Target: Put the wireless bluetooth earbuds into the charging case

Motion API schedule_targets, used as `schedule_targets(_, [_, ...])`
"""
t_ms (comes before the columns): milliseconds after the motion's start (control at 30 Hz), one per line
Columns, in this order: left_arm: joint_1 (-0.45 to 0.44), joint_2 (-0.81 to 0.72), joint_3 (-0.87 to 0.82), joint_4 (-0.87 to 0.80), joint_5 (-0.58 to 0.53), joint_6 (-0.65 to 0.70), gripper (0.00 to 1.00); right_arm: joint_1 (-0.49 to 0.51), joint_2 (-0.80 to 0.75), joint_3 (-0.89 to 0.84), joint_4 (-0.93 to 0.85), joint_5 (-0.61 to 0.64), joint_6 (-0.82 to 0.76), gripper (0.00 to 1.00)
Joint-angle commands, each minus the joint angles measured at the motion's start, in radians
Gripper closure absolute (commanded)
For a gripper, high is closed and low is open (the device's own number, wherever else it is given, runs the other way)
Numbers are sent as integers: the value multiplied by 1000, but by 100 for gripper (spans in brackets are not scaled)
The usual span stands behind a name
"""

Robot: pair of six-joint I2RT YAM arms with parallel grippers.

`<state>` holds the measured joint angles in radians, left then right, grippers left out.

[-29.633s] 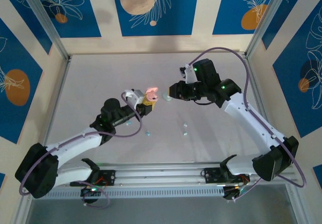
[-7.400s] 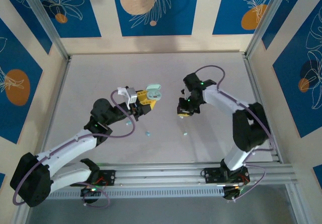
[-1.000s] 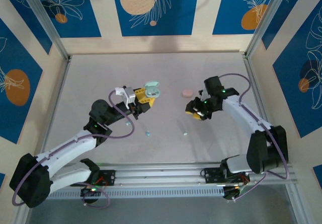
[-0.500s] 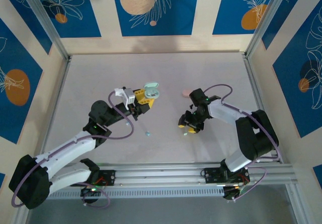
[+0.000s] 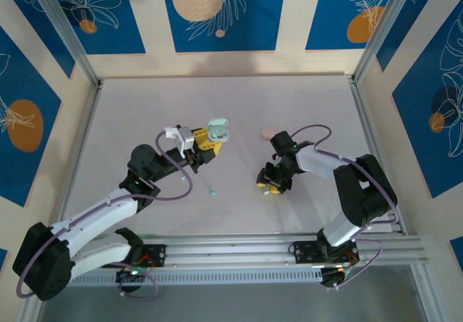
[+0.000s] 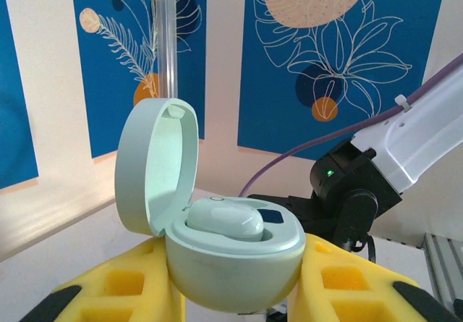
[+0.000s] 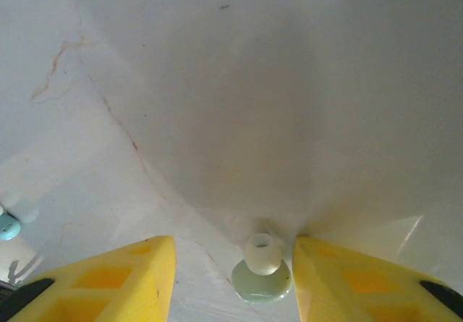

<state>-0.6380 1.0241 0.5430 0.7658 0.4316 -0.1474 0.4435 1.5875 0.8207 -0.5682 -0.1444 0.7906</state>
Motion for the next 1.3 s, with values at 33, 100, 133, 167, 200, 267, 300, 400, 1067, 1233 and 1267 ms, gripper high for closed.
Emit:
schedule_targets(33, [-6,2,1,32,-6,1,73,44,23,6,2,-54,22,53])
schedule_targets(100, [-8,0,3,29,-6,2,73,59,22,14,-7,-54,33,53])
schedule_targets(133, [-7,-2,3,26,-7,4,73,64,23,15,-6,-59,38,53])
schedule_targets(167, [-8,-2,3,24,-7,4,73,72,23,20,-6,-63,43,53])
schedule_targets(200, [-7,-4,3,24,-7,5,73,76,23,23,-8,-67,48,53])
schedule_targets(267, [-7,-4,3,24,-9,4,73,90,23,31,-6,-83,55,53])
schedule_targets(300, [-7,-4,4,24,-8,4,73,97,23,35,-7,-90,55,53])
schedule_targets(400, [-7,-5,5,21,-8,3,73,114,17,62,-39,-102,32,53])
schedule_targets(1067, [-8,-38,7,-25,-19,18,73,136,163,288,-195,97,-266,56])
schedule_targets(1233, [-7,-39,8,-25,-18,17,73,138,207,302,-204,102,-274,56])
schedule_targets(1267, [-7,-40,8,-28,-18,17,73,138,206,297,-200,95,-272,55])
